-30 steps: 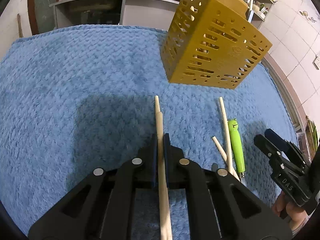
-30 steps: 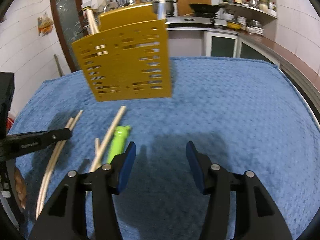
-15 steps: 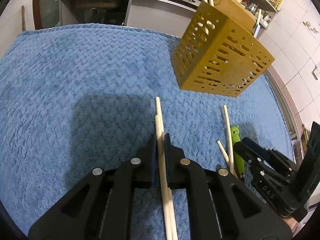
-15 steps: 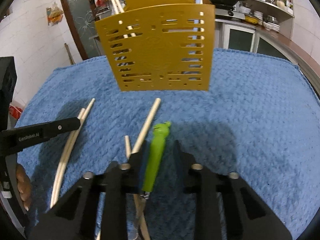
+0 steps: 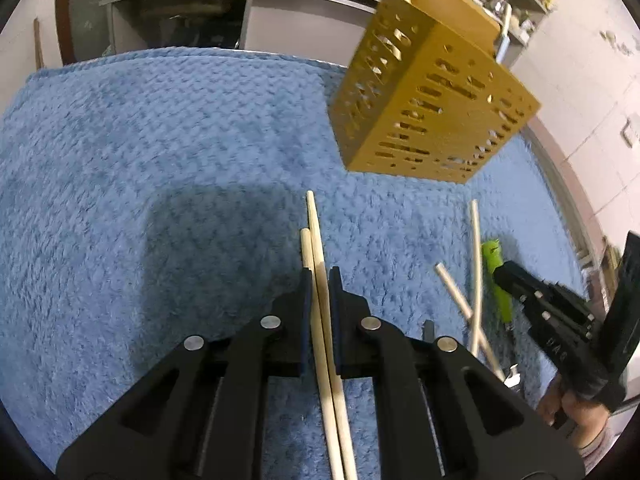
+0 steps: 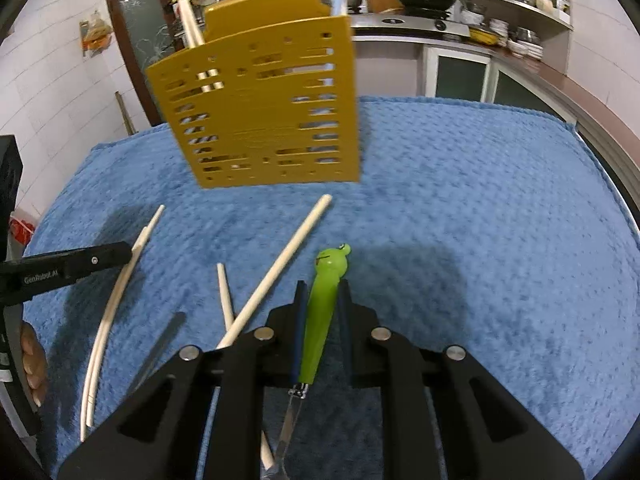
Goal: Organize utensils
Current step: 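Grasp the chopsticks with the left gripper while the right gripper grasps the green frog fork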
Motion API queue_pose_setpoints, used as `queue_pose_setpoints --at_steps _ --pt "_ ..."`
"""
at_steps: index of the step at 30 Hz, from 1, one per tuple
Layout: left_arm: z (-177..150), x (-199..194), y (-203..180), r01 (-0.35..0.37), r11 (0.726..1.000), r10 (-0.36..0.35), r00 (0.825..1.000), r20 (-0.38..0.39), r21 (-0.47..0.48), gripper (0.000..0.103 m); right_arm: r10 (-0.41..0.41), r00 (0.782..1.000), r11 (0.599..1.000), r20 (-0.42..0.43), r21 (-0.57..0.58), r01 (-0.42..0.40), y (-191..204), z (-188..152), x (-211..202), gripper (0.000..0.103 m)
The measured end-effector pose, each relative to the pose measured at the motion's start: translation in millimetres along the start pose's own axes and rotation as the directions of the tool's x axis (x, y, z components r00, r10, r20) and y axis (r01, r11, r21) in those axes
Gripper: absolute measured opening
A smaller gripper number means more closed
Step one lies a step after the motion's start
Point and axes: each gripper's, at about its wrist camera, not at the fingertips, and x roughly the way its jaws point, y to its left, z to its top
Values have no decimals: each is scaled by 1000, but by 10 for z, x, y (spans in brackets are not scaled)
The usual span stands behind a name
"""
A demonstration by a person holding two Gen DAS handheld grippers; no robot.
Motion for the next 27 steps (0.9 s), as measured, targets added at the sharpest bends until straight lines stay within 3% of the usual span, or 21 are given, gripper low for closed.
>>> queue_pose_setpoints --at_steps 15,27 --pt "86 155 -113 -41 998 43 999 -30 49 13 -6 1000 999 -12 40 7 -131 19 23 15" --pt "34 5 15 17 1000 -17 999 -30 7 7 2 999 998 -47 65 1 -162 63 41 15"
